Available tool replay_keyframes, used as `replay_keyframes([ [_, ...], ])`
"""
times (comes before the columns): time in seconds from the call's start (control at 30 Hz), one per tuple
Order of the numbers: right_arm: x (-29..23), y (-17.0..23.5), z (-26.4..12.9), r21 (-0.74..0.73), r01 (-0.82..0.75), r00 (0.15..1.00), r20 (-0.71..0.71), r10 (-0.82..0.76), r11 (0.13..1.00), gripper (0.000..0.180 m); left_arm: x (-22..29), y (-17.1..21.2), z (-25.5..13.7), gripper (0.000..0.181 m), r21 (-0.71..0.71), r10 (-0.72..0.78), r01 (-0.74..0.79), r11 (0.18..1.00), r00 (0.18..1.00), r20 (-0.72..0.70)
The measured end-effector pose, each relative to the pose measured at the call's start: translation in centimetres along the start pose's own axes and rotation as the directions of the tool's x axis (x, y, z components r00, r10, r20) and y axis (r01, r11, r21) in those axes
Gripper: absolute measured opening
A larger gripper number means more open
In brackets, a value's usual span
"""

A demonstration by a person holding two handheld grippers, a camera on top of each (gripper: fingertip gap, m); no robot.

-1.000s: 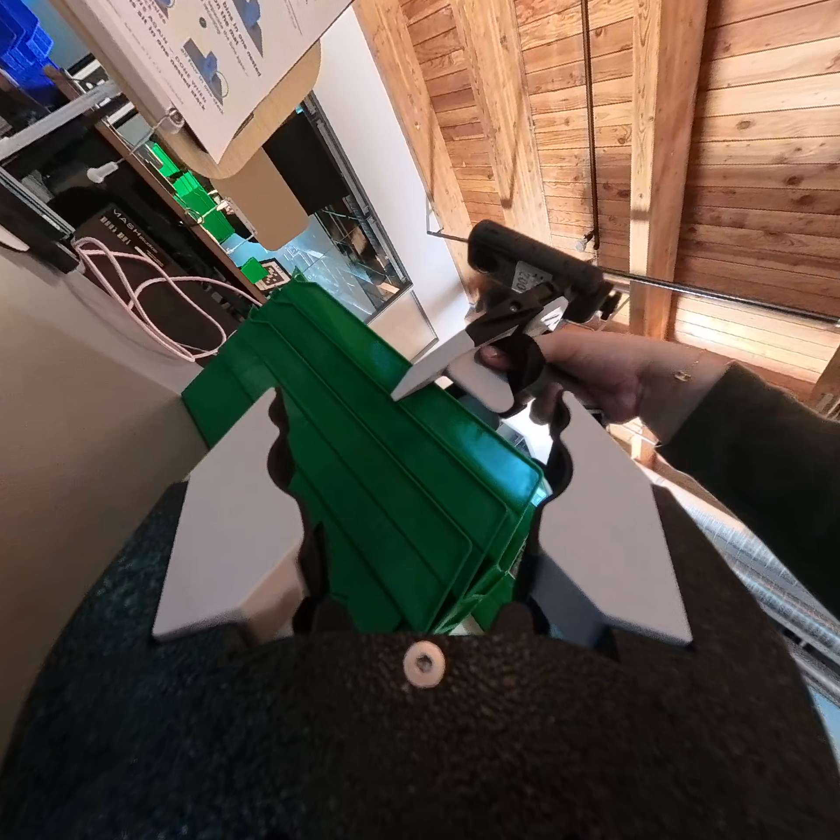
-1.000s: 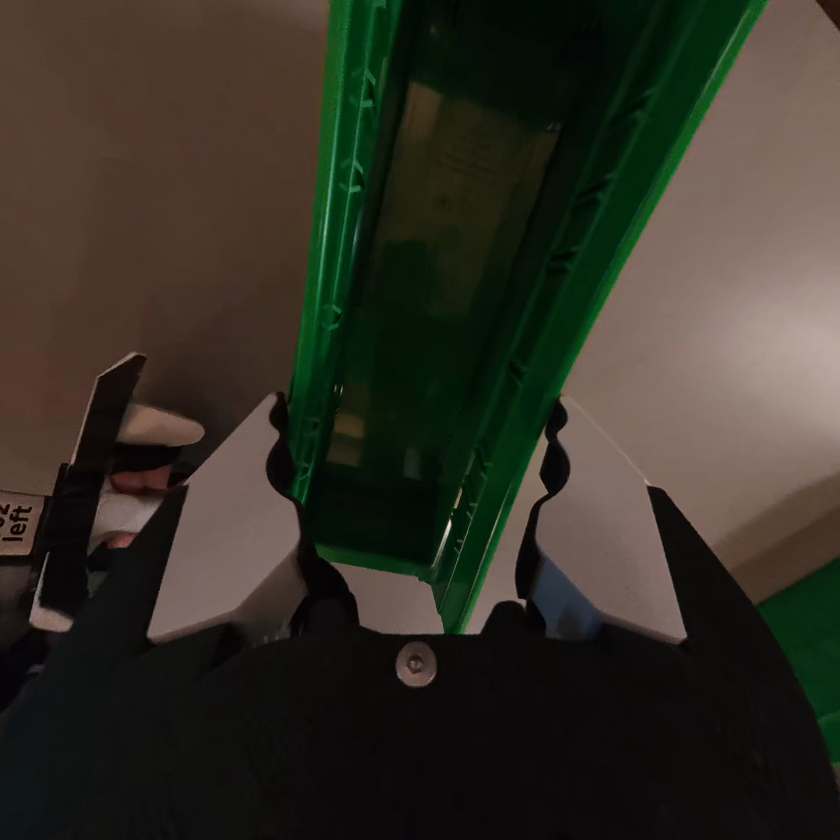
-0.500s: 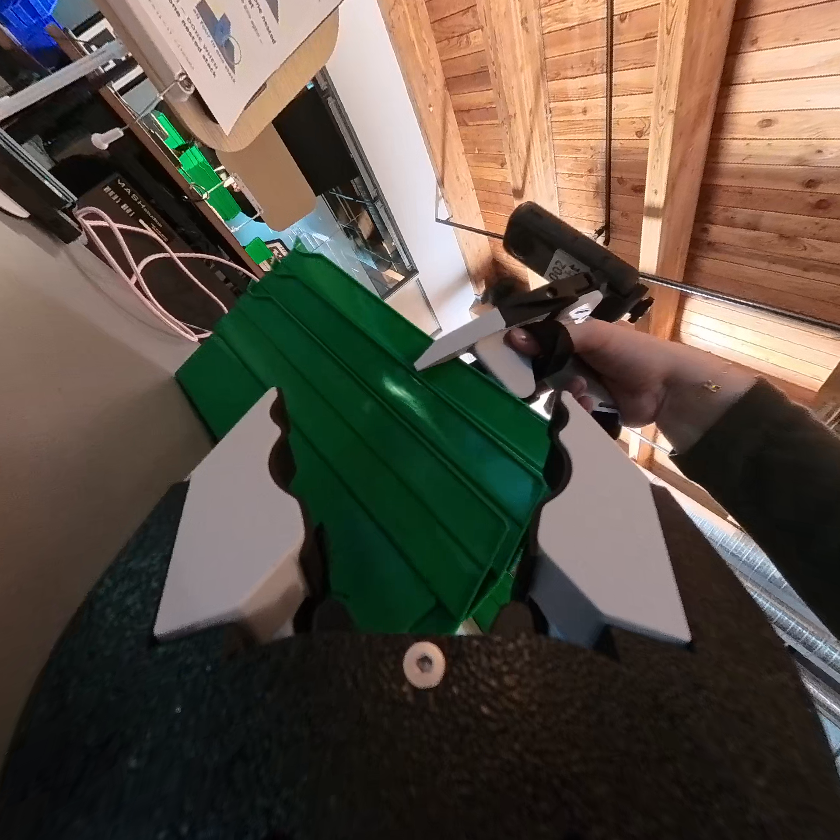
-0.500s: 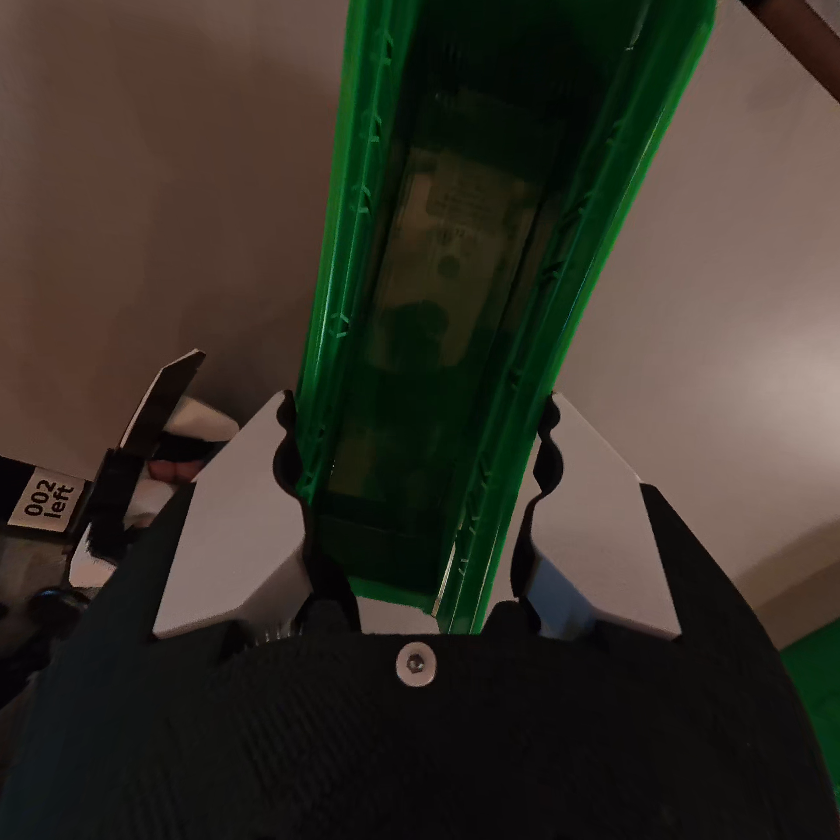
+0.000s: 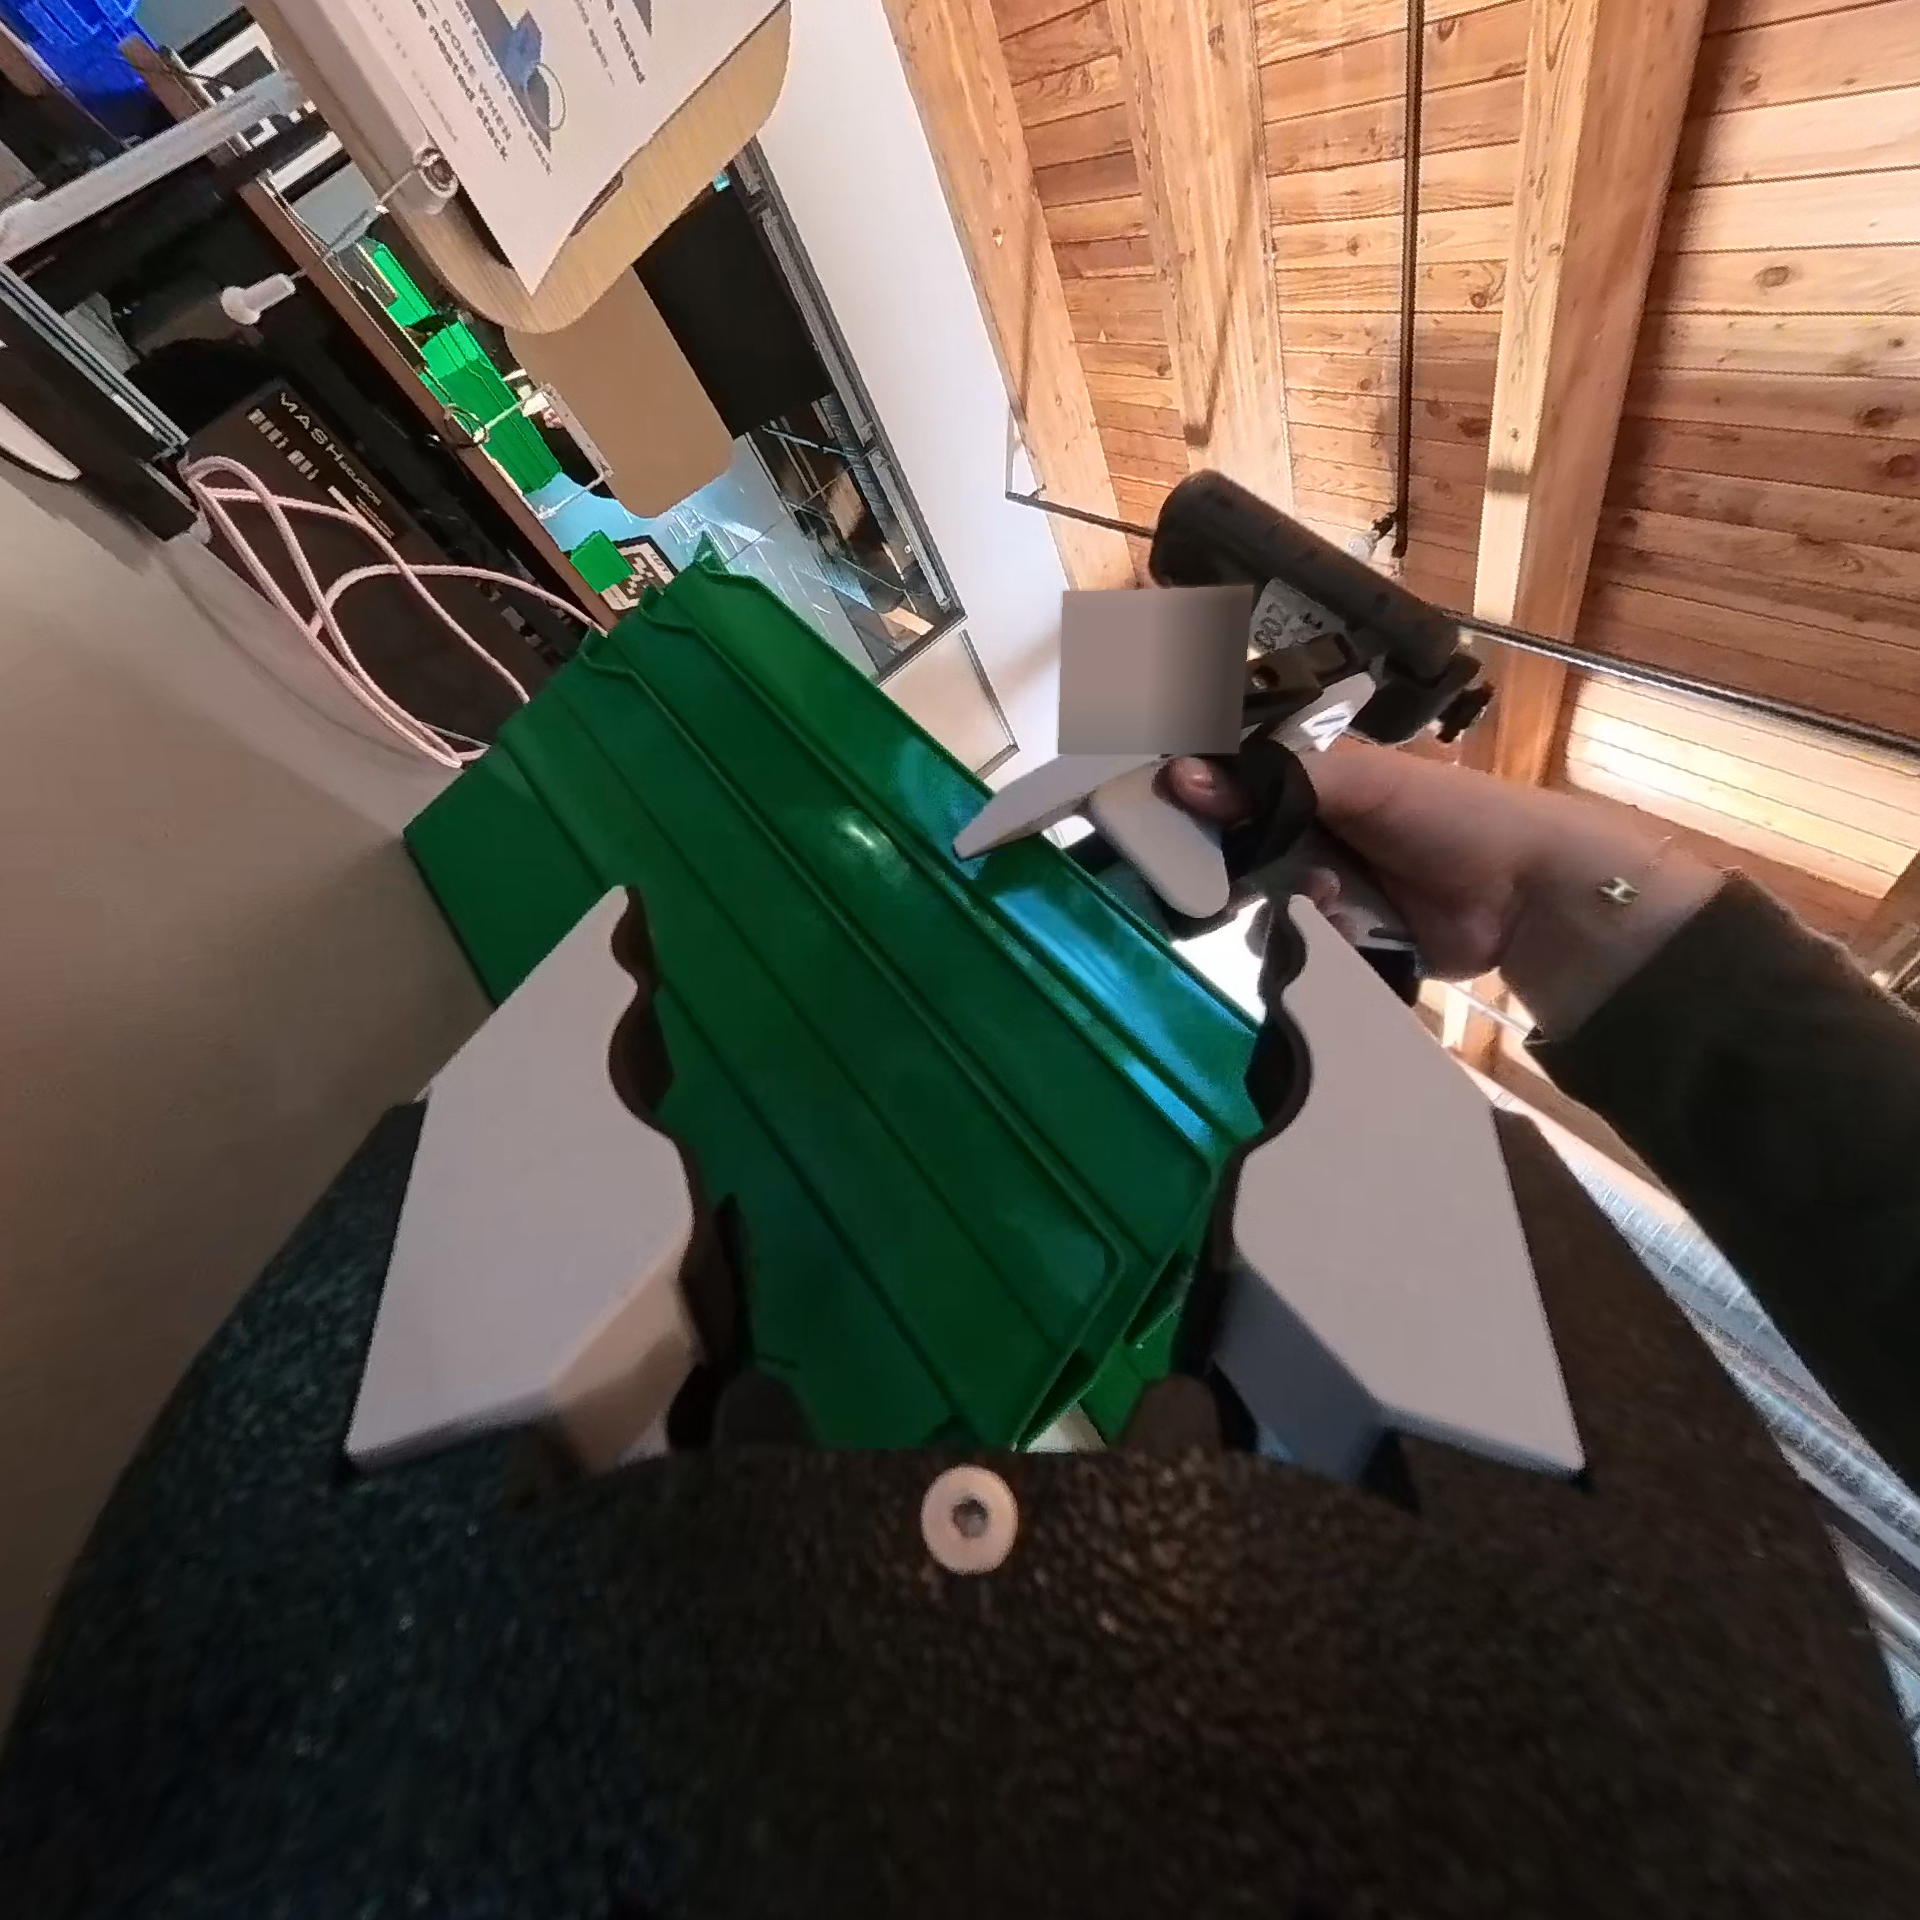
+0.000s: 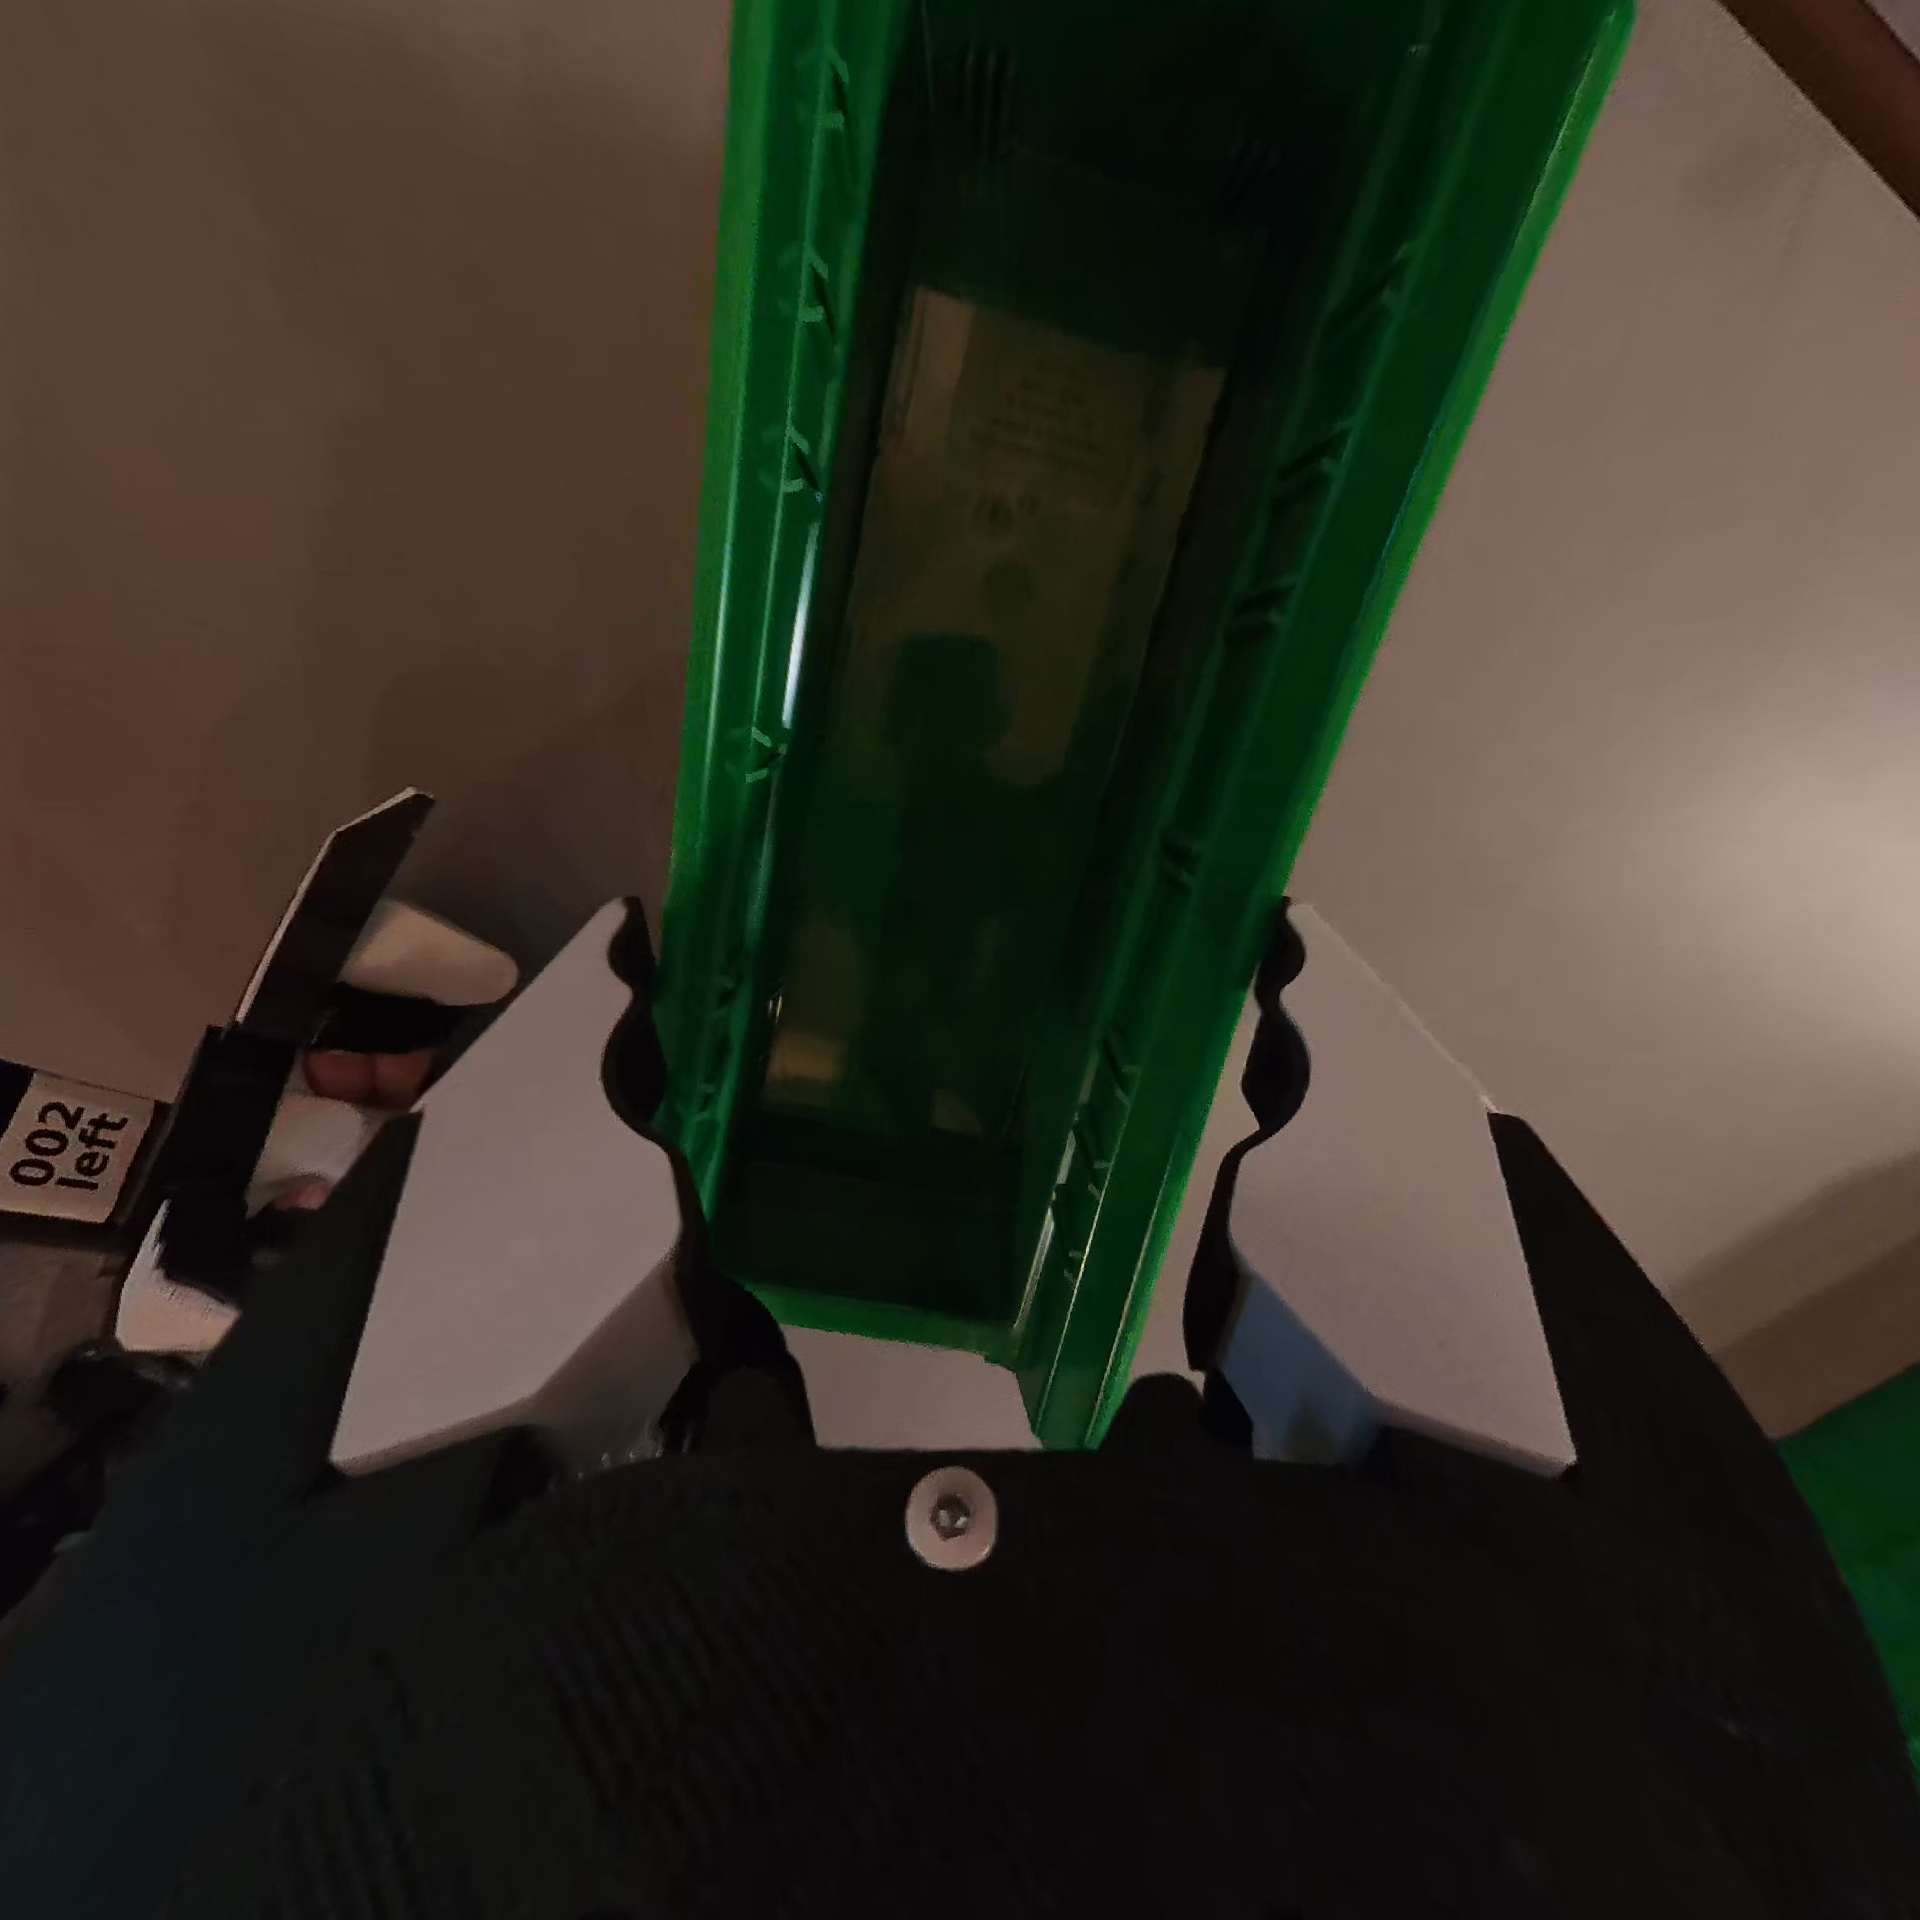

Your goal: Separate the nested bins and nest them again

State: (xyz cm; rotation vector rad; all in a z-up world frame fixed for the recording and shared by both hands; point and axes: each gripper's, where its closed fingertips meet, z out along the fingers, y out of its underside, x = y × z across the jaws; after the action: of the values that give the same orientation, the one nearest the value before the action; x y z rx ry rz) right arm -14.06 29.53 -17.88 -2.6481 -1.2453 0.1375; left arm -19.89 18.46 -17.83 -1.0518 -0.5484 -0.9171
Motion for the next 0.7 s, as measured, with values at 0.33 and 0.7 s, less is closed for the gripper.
replay_keyframes([
  [0.33, 0.1, -2.2, -2.5, 0.132, -0.028, 0.999, 0.037, 0.023, 0.991, 0.099, 0.0, 0.1, 0.0, 0.115, -0.003, -0.012, 0.012, 1.000, 1.000, -0.009],
  [0.7, 3.5, -1.6, -11.4, 0.325, -0.034, 0.993, 0.120, -0.006, 0.945, 0.099, 0.0, 0.1, 0.0, 0.116, -0.006, -0.013, 0.013, 1.000, 1.000, -0.008],
])
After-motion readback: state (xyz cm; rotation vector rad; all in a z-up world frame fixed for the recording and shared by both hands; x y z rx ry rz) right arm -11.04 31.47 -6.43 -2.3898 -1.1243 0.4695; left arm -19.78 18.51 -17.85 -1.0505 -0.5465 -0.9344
